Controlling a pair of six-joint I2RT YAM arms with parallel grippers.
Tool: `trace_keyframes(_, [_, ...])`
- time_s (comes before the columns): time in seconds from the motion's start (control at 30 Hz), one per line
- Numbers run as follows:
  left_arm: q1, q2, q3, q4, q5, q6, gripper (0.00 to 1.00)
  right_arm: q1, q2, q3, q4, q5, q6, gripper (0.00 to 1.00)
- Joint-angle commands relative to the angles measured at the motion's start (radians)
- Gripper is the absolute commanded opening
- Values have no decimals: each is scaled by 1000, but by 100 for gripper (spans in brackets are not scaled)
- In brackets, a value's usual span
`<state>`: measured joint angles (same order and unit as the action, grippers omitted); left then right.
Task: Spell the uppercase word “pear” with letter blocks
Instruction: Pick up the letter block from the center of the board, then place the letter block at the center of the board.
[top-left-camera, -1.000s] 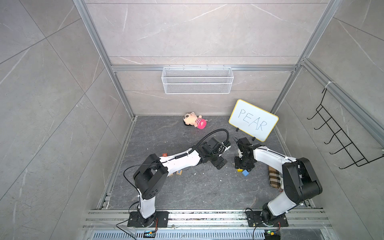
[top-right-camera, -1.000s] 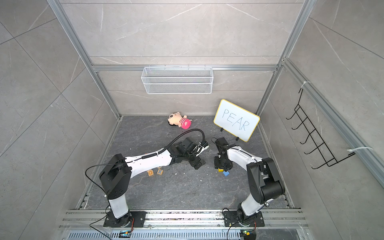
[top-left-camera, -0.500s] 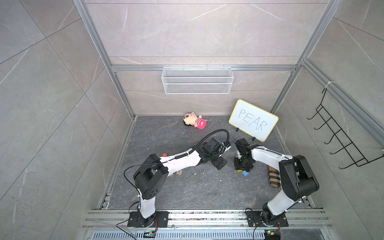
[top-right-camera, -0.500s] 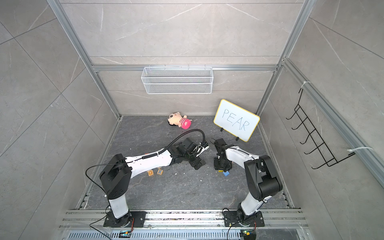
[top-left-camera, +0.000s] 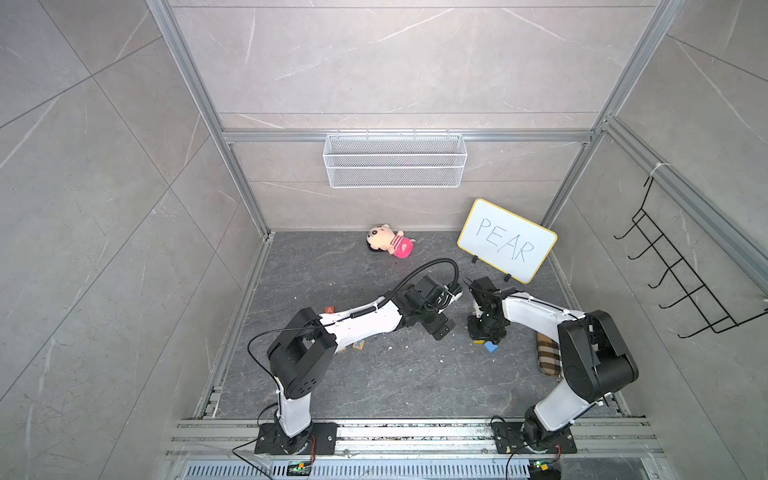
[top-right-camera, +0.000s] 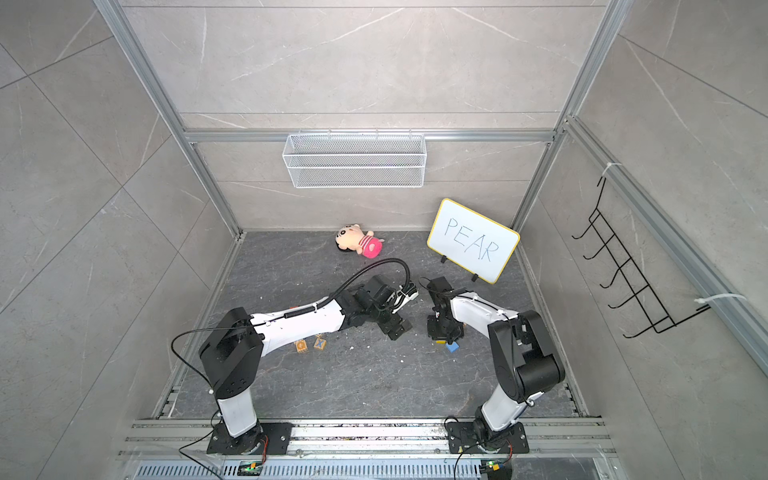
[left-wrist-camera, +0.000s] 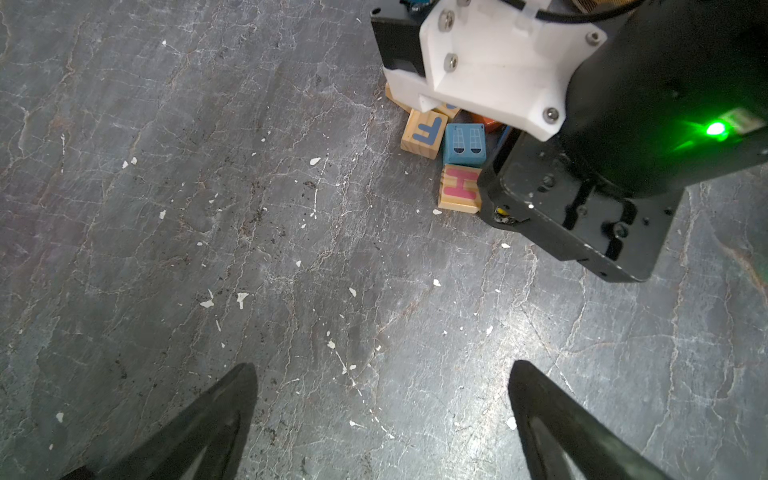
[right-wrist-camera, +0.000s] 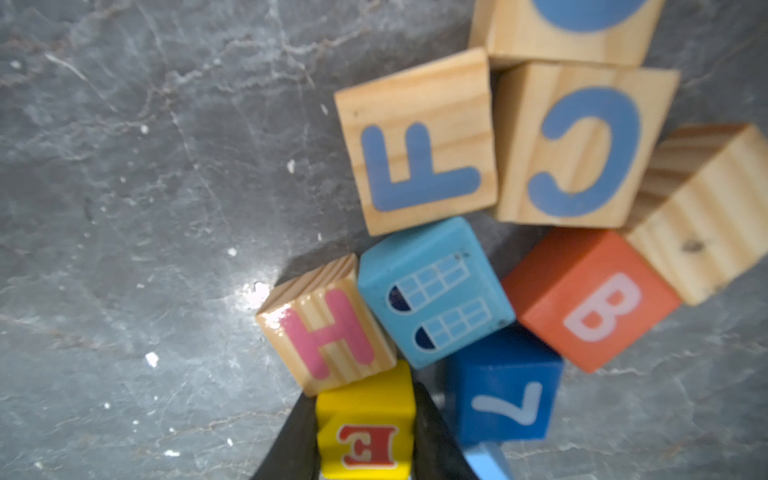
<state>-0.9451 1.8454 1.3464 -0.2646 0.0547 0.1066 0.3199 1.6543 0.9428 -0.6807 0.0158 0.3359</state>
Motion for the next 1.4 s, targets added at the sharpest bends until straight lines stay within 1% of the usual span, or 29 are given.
trace_keyframes(0.0, [-11,11,31,-11,8,18,99,6,-36,10,-19,15,-3,30])
trace_keyframes(0.2, [-12,7,29,-4,28,27,100,6,-60,23,-30,-17,8,29])
trace_keyframes(0.4, [-12,-43,-18,45,30,51,100,7,-108,59,-71,-36,11,29])
trace_keyframes(0.6, [-9,-137,-87,115,56,78,100,10,-154,154,-156,-97,-1,29])
trace_keyframes(0.73, [20,-194,-127,175,115,74,100,49,-146,245,-196,-88,-16,29])
trace_keyframes(0.87, [88,-243,-175,243,213,42,99,100,-97,357,-213,-65,-33,29])
trace_keyframes(1.03, [179,-308,-251,324,271,-1,99,181,5,532,-217,-16,-41,29])
trace_keyframes(1.2, [269,-365,-327,379,263,-43,99,240,141,713,-216,2,-58,29])
trace_keyframes(1.37, [346,-414,-417,436,261,-88,99,258,265,840,-228,-5,-82,29])
